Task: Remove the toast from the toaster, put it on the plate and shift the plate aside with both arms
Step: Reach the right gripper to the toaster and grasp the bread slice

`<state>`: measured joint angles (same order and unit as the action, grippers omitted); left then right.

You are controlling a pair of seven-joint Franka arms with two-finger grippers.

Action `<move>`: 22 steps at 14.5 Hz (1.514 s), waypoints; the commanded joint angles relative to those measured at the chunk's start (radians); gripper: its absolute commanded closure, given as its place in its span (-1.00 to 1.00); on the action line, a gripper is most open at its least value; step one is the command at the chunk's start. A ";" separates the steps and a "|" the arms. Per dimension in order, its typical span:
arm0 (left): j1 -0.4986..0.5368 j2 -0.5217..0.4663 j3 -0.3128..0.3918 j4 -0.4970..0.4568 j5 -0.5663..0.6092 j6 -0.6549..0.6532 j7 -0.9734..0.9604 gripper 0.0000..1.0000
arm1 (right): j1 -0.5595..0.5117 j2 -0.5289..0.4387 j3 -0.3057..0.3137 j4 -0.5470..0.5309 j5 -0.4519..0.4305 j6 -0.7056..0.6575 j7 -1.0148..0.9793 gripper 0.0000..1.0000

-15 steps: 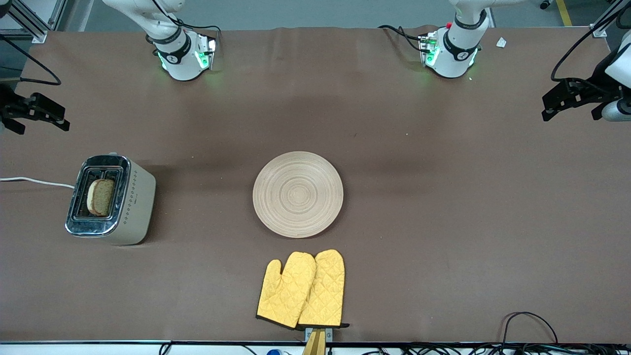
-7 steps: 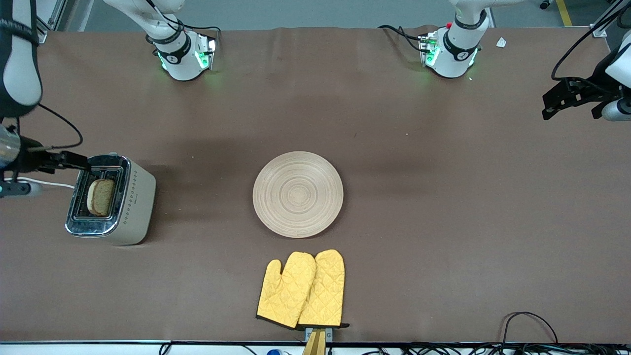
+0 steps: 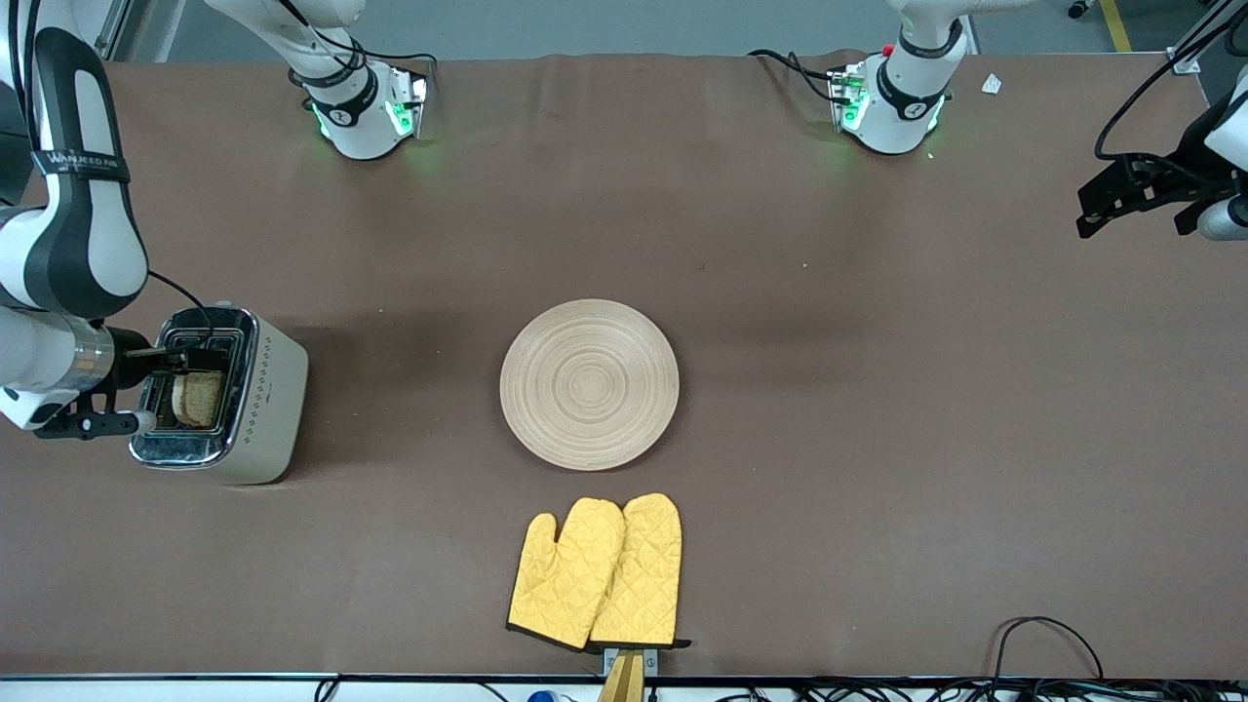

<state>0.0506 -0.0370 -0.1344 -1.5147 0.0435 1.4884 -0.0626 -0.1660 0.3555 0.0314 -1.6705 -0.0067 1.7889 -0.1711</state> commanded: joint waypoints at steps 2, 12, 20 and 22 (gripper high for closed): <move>0.003 0.011 -0.004 0.027 0.006 -0.020 0.006 -1.00 | -0.010 0.005 0.010 0.008 -0.006 -0.002 -0.008 -0.62; 0.000 0.008 -0.004 0.025 0.003 -0.049 0.003 -1.00 | -0.010 0.040 0.010 0.115 -0.006 -0.046 -0.008 0.99; -0.017 0.038 -0.028 0.030 0.001 -0.051 -0.013 -1.00 | 0.135 0.028 0.018 0.328 0.022 -0.255 0.024 0.98; -0.017 0.054 -0.037 0.045 0.001 -0.050 -0.013 -1.00 | 0.215 0.031 0.016 0.325 0.101 -0.235 0.158 0.99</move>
<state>0.0367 -0.0114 -0.1611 -1.5109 0.0434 1.4555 -0.0654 -0.0254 0.3821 0.0531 -1.3419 0.0408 1.5371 -0.1160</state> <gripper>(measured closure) 0.000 0.930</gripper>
